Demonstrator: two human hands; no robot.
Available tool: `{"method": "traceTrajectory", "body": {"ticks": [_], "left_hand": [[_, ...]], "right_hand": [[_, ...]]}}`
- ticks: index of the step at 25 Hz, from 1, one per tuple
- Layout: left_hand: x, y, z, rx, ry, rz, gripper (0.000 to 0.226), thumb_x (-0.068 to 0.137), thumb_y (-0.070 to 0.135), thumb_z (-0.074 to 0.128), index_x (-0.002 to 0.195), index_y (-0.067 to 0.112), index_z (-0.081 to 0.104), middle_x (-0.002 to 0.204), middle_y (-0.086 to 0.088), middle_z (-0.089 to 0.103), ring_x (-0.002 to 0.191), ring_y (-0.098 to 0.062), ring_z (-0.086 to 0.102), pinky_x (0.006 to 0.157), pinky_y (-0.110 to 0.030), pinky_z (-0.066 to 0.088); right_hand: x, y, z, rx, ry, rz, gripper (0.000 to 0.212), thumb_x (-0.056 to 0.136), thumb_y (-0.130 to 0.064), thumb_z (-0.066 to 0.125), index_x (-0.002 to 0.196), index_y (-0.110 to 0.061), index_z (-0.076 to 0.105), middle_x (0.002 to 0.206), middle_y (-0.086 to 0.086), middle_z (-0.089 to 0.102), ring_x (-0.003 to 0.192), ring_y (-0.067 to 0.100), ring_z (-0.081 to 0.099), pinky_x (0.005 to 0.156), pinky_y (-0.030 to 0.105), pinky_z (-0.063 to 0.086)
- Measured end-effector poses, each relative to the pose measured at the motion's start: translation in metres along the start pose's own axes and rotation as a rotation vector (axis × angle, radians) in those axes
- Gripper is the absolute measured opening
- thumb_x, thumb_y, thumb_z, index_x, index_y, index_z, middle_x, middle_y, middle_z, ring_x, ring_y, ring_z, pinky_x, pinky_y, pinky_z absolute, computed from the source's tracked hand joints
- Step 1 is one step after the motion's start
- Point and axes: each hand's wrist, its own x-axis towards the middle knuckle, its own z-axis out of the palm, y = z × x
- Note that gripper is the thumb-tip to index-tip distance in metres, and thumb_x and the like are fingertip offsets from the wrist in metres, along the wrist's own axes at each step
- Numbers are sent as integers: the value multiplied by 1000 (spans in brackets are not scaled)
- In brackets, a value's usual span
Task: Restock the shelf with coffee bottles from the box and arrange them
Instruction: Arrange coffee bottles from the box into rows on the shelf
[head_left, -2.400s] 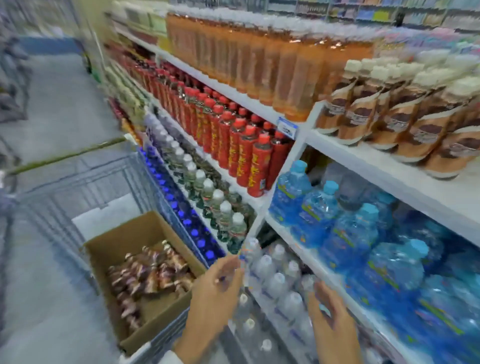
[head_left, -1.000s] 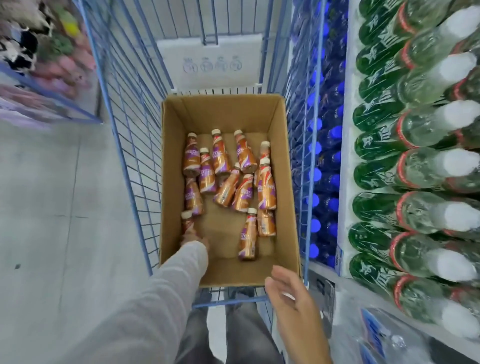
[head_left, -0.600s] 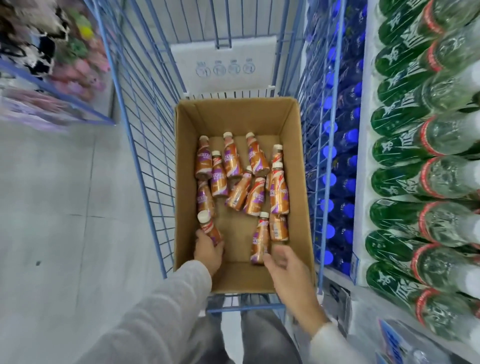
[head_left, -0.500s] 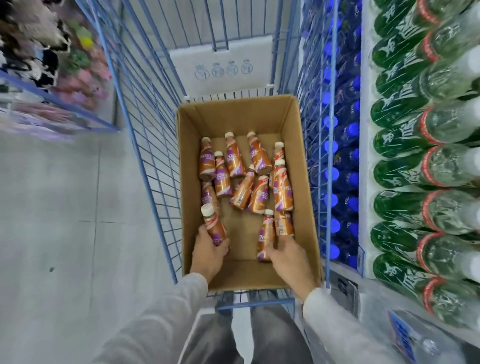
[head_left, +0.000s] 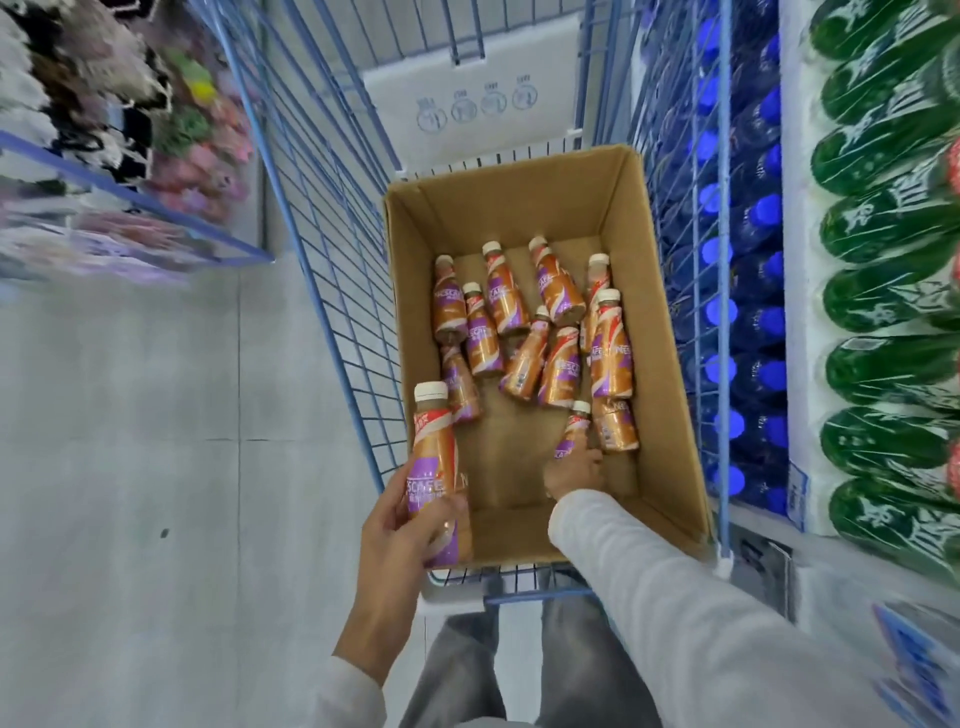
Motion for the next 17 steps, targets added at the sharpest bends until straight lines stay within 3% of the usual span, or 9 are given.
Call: {"method": "traceTrajectory", "body": {"ticks": [3, 5, 9, 11, 13, 17], "left_hand": [[-18, 6, -5, -46, -41, -1, 60, 77, 24, 79, 133, 30, 57, 116, -3, 67, 102, -24, 67, 73, -37, 62], [-28, 13, -9, -46, -95, 46, 54, 83, 15, 76, 132, 27, 57, 113, -3, 67, 99, -23, 68, 69, -35, 62], [-56, 23, -21, -8, -252, 163, 57, 80, 17, 80, 132, 26, 59, 114, -5, 69, 99, -27, 69, 69, -39, 61], [-74, 29, -23, 3, -355, 206, 61, 76, 21, 83, 132, 27, 60, 114, -7, 71, 96, -27, 72, 66, -39, 61], [-100, 31, -21, 3, -478, 260, 51, 79, 17, 80, 126, 28, 63, 106, -5, 75, 86, -24, 75, 63, -36, 59], [-165, 31, -3, 111, -720, 365, 65, 60, 33, 85, 122, 27, 68, 104, -4, 77, 85, -23, 73, 72, -38, 55]], "right_hand": [[-51, -3, -36, 472, -193, 42, 43, 87, -33, 70, 118, -8, 52, 108, 7, 64, 95, 23, 65, 77, 32, 54], [-100, 3, -61, 630, -275, -27, 35, 89, -33, 71, 114, -11, 58, 98, 3, 67, 90, 19, 67, 73, 29, 55], [-208, 30, -101, 814, -132, -286, 47, 87, -38, 72, 125, -18, 54, 104, -1, 69, 92, 17, 69, 82, 32, 59], [-259, 53, -118, 885, -23, -389, 38, 91, -35, 69, 122, -18, 55, 101, -3, 68, 86, 11, 67, 66, 17, 54], [-308, 84, -129, 988, 53, -478, 28, 93, -32, 67, 117, -21, 57, 98, -5, 69, 76, 8, 68, 55, 9, 47], [-374, 159, -141, 1253, 199, -525, 19, 91, -27, 71, 108, -23, 63, 88, -6, 75, 75, 5, 73, 62, 22, 52]]}}
